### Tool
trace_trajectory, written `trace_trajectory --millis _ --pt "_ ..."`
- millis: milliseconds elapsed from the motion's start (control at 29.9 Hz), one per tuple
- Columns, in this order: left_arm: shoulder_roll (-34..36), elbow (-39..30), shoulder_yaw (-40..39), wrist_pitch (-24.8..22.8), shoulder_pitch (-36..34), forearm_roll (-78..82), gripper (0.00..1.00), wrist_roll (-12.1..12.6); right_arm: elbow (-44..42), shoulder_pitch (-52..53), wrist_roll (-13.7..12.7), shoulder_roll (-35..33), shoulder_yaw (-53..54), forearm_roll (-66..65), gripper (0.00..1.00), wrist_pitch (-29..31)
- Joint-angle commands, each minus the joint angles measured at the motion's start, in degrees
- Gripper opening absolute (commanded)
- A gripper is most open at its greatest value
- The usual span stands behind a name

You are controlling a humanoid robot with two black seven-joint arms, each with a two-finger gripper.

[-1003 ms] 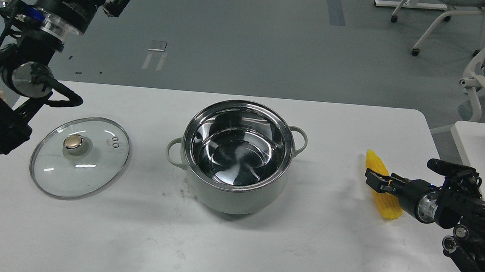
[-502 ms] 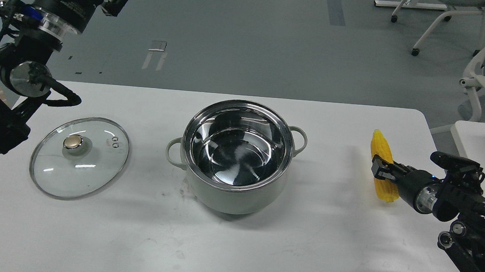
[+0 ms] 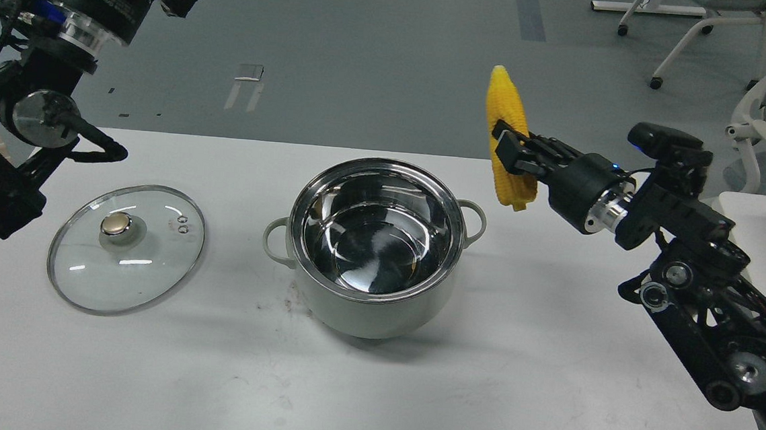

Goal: Open pot and put corn in
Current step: 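Carry the corn over the pot, release it inside, withdraw the right gripper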

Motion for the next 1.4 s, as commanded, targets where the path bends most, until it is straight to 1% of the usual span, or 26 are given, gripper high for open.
trace_trajectory --millis 0,134,167,201,234,268,301,368,401,435,569,602,635,669,903,970,1003,1070,1104,1137,1204,1304,1371 --pt "0.16 0.02 0.01 -0.1 0.01 0.09 0.98 -0.03 -1.97 2.84 -0.01 3.52 -7.55 -0.57 0.0 0.31" --pt "1.56 0.02 -0.08 -0.1 -0.17 0.18 0.98 -0.11 -5.23 3.72 -0.01 4.76 -13.02 -0.66 0.0 0.13" --pt "1.56 0.02 -0.17 -0.1 -0.17 0.18 0.98 -0.11 -5.49 3.73 0.08 4.85 -13.46 -0.58 0.02 0.13" --pt "1.65 0.02 -0.43 -0.1 -0.17 0.18 0.98 -0.11 -6.02 3.73 0.08 4.85 -13.9 -0.58 0.11 0.04" --pt "1.65 0.11 -0.52 -0.1 -0.17 0.18 0.98 -0.11 -6.28 3.73 0.08 4.93 -14.08 -0.58 0.14 0.04" --pt "1.65 0.11 -0.69 -0.1 -0.17 0.18 0.98 -0.11 -6.81 3.73 0.08 5.19 -14.08 -0.58 0.23 -0.04" --pt "1.56 0.11 -0.78 -0.1 -0.17 0.18 0.98 -0.11 -7.16 3.81 0.16 5.63 -14.08 -0.58 0.34 -0.13" --pt "1.56 0.11 -0.87 -0.1 -0.17 0.18 0.98 -0.11 -7.25 3.73 0.25 5.72 -14.08 -0.58 0.39 -0.13" --pt "1.48 0.11 -0.87 -0.1 -0.17 0.18 0.98 -0.11 -7.17 3.73 0.25 5.81 -14.08 -0.49 0.47 -0.13" --pt "1.39 0.11 -0.96 -0.1 -0.17 0.18 0.98 -0.11 -7.17 3.81 0.25 5.81 -14.08 -0.49 0.5 -0.13" --pt "1.3 0.11 -0.96 -0.1 -0.17 0.18 0.98 -0.11 -7.17 3.73 0.25 5.81 -14.26 -0.49 0.6 -0.13" --pt "1.3 0.11 -0.96 -0.1 -0.17 0.18 0.98 -0.11 -7.17 3.73 0.25 5.81 -14.26 -0.49 0.6 -0.13" --pt "1.3 0.11 -0.96 -0.1 -0.17 0.18 0.98 -0.11 -7.25 3.73 0.25 5.81 -14.34 -0.49 0.71 -0.13" --pt "1.3 0.11 -0.87 -0.1 -0.17 0.18 0.98 -0.11 -7.25 3.73 0.25 5.81 -14.26 -0.49 0.99 -0.13" --pt "1.21 0.02 -0.87 -0.1 -0.17 0.18 0.98 -0.11 -6.29 4.51 0.17 5.99 -13.73 -0.22 1.0 0.13" --pt "1.21 0.11 -0.87 -0.1 -0.17 0.18 0.98 -0.11 -6.37 8.45 0.25 6.08 -11.81 0.3 1.0 -0.83" --pt "1.21 0.11 -0.87 -0.1 -0.17 0.18 0.98 -0.11 -6.38 8.47 0.25 6.08 -11.8 0.3 1.0 -0.84" --pt "1.3 0.11 -0.87 -0.1 -0.17 0.18 0.98 -0.29 -6.55 11.45 0.52 6.34 -3.58 0.48 1.0 -2.06" --pt "1.39 0.11 -0.87 -0.1 -0.17 0.18 0.98 -0.46 -6.64 11.81 0.6 6.6 -0.66 0.57 1.0 -2.07" --pt "1.39 0.11 -0.87 -0.1 -0.17 0.18 0.98 -0.47 -6.81 12.25 0.61 7.73 5.19 1.44 1.0 -1.89" --pt "1.47 0.28 -0.87 -0.1 -0.08 0.18 0.98 -0.38 -7.16 13.73 0.61 8.97 13.11 4.67 1.0 -1.37" --pt "1.48 0.72 -0.78 -0.1 0.09 0.18 0.98 -0.2 -8.04 16.46 0.61 8.54 19.65 12.23 1.0 -1.28" --pt "1.48 0.9 -0.78 -0.1 0.44 0.27 0.98 -0.2 -10.06 17.61 0.61 7.66 23.35 18.91 1.0 -2.33"
